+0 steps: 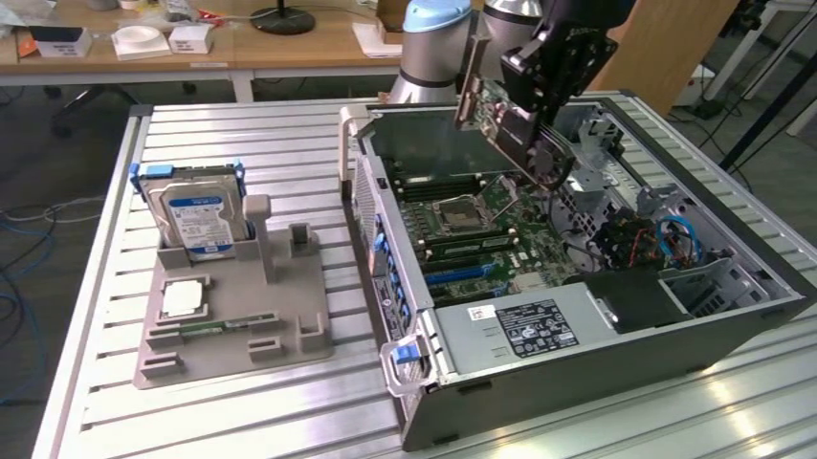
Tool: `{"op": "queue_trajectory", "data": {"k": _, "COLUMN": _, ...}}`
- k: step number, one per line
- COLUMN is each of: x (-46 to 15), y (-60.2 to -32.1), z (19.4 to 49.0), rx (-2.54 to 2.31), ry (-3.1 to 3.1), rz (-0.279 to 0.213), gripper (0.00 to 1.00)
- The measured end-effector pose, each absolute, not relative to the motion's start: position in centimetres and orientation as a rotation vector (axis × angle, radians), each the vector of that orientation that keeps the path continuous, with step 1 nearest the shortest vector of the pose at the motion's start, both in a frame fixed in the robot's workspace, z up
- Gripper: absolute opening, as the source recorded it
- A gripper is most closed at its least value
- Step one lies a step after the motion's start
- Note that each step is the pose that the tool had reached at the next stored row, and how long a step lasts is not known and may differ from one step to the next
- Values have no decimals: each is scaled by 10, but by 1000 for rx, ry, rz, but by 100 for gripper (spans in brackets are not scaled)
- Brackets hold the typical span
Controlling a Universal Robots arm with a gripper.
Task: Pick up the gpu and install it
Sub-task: 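Insert the gpu into the slot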
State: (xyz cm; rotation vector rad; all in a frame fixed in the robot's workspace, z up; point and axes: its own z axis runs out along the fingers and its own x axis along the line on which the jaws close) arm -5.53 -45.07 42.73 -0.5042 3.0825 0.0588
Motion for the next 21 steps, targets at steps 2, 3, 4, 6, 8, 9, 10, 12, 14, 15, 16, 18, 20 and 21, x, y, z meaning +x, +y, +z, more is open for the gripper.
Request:
{"op": "queue_trajectory", "data": {"k": 2, "x": -55, "y": -451, "z": 427, "rx": -532, "ry": 3078, "rz": 59, "gripper": 26}}
{"op": "queue_trajectory", "data": {"k": 3, "x": -55, "y": -451, "z": 427, "rx": -547, "ry": 3076, "rz": 59, "gripper": 26}}
{"op": "queue_trajectory", "data": {"k": 4, "x": -55, "y": -451, "z": 427, "rx": -562, "ry": 3073, "rz": 59, "gripper": 26}}
{"op": "queue_trajectory", "data": {"k": 6, "x": -55, "y": -451, "z": 427, "rx": -595, "ry": 3067, "rz": 60, "gripper": 26}}
{"op": "queue_trajectory", "data": {"k": 8, "x": -55, "y": -451, "z": 427, "rx": -632, "ry": 3060, "rz": 60, "gripper": 26}}
{"op": "queue_trajectory", "data": {"k": 9, "x": -55, "y": -451, "z": 426, "rx": -653, "ry": 3056, "rz": 60, "gripper": 26}}
{"op": "queue_trajectory", "data": {"k": 10, "x": -55, "y": -451, "z": 426, "rx": -673, "ry": 3052, "rz": 60, "gripper": 26}}
{"op": "queue_trajectory", "data": {"k": 12, "x": -55, "y": -451, "z": 426, "rx": -715, "ry": 3043, "rz": 61, "gripper": 26}}
{"op": "queue_trajectory", "data": {"k": 14, "x": -55, "y": -451, "z": 426, "rx": -754, "ry": 3034, "rz": 61, "gripper": 26}}
{"op": "queue_trajectory", "data": {"k": 15, "x": -55, "y": -451, "z": 426, "rx": -774, "ry": 3030, "rz": 61, "gripper": 26}}
{"op": "queue_trajectory", "data": {"k": 16, "x": -55, "y": -451, "z": 425, "rx": -796, "ry": 3024, "rz": 61, "gripper": 26}}
{"op": "queue_trajectory", "data": {"k": 18, "x": -55, "y": -451, "z": 425, "rx": -836, "ry": 3014, "rz": 61, "gripper": 26}}
{"op": "queue_trajectory", "data": {"k": 20, "x": -55, "y": -451, "z": 425, "rx": -879, "ry": 3002, "rz": 62, "gripper": 26}}
{"op": "queue_trajectory", "data": {"k": 21, "x": -55, "y": -451, "z": 425, "rx": -898, "ry": 2997, "rz": 62, "gripper": 26}}
